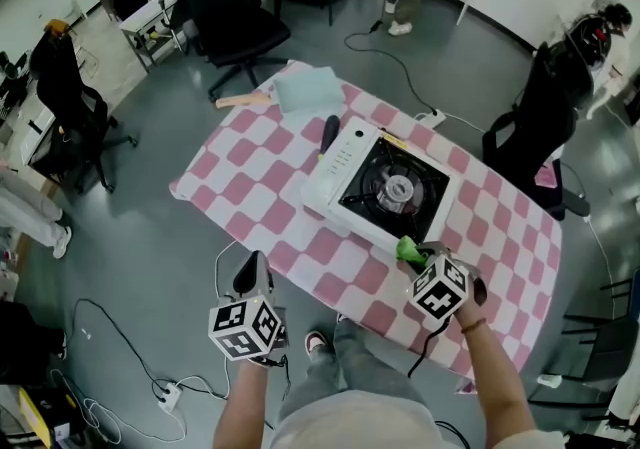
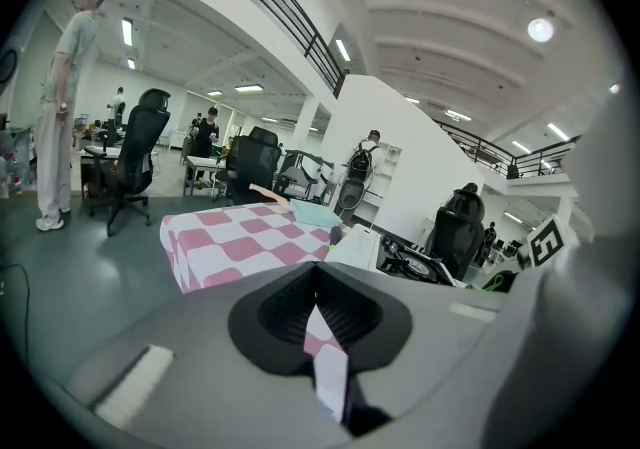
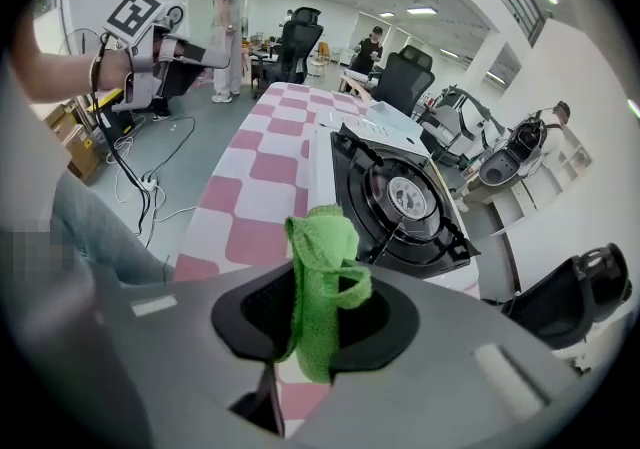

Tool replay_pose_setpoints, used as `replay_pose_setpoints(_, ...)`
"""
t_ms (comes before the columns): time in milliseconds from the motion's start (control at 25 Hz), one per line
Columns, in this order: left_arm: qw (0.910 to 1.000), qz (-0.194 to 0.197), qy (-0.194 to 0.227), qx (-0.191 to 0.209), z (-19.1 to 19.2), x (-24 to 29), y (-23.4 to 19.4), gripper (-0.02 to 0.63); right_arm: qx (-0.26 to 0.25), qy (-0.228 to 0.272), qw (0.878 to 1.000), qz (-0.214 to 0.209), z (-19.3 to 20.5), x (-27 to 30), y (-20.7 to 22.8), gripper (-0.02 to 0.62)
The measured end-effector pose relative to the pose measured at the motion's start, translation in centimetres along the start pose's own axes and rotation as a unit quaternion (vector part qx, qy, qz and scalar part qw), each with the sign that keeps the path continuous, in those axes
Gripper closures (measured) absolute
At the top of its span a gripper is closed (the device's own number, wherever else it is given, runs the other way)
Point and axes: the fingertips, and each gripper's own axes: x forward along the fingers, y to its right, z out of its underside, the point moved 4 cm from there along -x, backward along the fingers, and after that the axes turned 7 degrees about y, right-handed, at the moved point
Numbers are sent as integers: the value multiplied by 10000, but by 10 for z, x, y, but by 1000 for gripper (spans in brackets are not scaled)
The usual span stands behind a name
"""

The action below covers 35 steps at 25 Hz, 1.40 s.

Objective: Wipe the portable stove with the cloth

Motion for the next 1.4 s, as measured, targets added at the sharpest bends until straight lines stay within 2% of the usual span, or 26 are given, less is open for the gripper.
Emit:
replay_pose_setpoints(520,9992,-354,131,-116,-6,-7,-18,606,-237,210,9992,-235,-47,21,-1,517)
replay_pose_setpoints(720,9983,-541,168,-153,-8,-11,-29,606,-31,337,9988,-352,-69,34,1,517)
replay_pose_setpoints(1400,9953,-928,176,-211,-11,-14,-54,606,-150,789,9946,-652,-127,59,1,517)
